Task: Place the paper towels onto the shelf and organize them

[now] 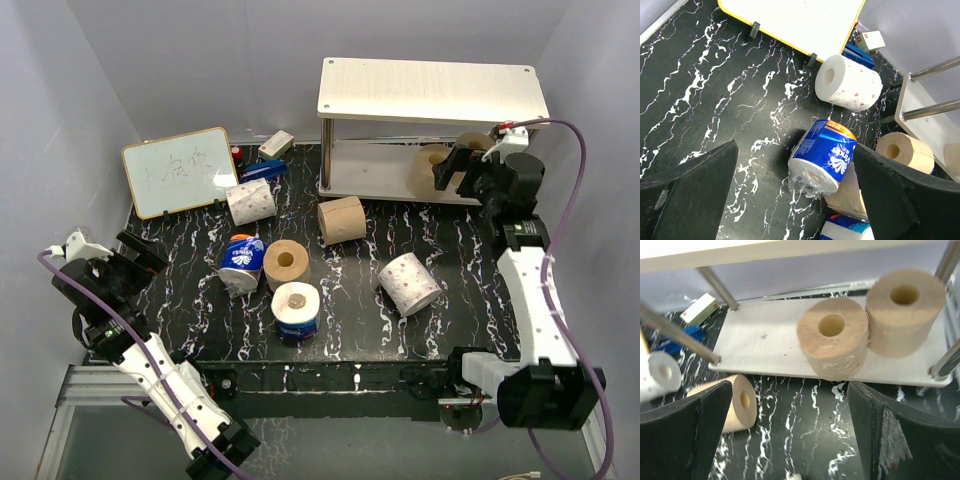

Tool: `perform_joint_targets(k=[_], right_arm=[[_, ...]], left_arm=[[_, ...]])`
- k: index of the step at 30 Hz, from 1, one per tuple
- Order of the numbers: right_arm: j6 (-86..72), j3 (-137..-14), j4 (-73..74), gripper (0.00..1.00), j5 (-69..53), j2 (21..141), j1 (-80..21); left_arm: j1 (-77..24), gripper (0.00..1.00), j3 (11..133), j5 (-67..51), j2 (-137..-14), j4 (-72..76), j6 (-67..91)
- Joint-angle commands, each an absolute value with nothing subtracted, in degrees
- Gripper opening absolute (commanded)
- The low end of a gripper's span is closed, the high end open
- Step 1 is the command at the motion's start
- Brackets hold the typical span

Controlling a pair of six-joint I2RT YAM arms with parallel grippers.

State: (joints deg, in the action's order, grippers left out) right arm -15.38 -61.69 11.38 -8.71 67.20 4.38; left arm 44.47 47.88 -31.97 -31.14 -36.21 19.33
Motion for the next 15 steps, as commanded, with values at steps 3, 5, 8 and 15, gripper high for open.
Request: perform_joint_targets(k=[3,5,8,15], right_arm=[[3.3,-66.5,29.6,0.98,-17.4,61.2,4.4],[3.7,-68.3,34.3,0.98,-19.5,60.8,4.5],[6.2,-64.7,33.8,0.98,-24.6,59.8,4.4],[6.2,-71.1,45.1,0.98,-30.4,80.3,-5.0]], left_arm=[[44.8,0.98,47.5,-32.3,-31.6,-35.9,19.3],[44.8,0.98,47.5,-32.3,-31.6,-35.9,19.3],[44.8,0.98,47.5,-32.3,-32.1,-36.0,19.2],[44.8,0.98,47.6,-32.3,-32.2,-36.2,19.0]])
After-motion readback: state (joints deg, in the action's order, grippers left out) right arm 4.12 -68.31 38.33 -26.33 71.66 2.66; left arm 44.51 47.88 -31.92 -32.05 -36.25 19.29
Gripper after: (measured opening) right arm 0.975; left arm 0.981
